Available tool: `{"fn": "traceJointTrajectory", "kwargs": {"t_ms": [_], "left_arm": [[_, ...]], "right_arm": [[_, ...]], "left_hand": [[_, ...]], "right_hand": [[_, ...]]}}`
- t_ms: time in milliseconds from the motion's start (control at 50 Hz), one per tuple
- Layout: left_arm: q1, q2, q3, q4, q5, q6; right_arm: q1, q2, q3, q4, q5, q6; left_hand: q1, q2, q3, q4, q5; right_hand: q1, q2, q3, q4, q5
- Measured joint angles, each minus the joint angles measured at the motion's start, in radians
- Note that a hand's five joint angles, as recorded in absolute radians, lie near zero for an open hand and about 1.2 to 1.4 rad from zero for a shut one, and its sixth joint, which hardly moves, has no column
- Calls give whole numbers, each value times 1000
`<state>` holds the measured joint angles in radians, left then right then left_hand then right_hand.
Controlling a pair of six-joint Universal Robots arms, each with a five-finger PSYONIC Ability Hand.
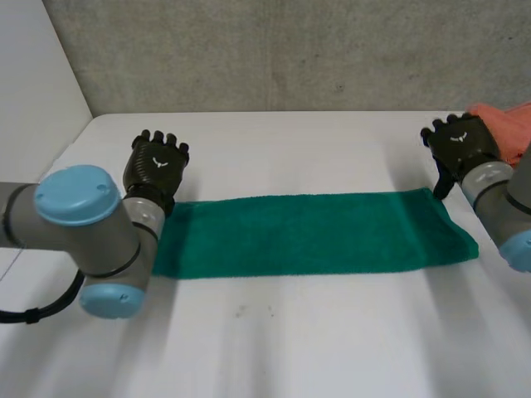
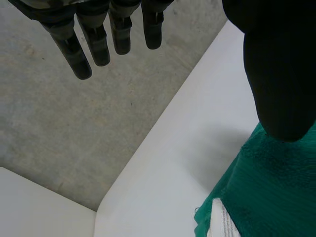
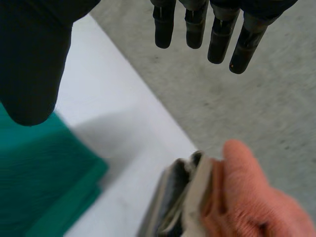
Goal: Fold the laundry.
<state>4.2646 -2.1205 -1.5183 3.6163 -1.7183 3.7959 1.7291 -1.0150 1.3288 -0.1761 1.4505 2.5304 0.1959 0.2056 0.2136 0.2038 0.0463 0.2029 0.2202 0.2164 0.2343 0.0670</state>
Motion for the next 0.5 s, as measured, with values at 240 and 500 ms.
{"fn": "traceJointTrajectory", "kwargs": {"t_ms": [240,500], "left_arm": [[-3,203,-260,4,56,-102],[0,193,-280,4,67,-145]], "right_arm": [[-100,-81,242,165,-90,-19],[-149,76,256,-45,-117,-152]], "left_hand": [[0,0,0,0,0],[0,0,0,0,0]], "right_hand": [[0,0,0,0,0],[763,953,952,936,826]]}}
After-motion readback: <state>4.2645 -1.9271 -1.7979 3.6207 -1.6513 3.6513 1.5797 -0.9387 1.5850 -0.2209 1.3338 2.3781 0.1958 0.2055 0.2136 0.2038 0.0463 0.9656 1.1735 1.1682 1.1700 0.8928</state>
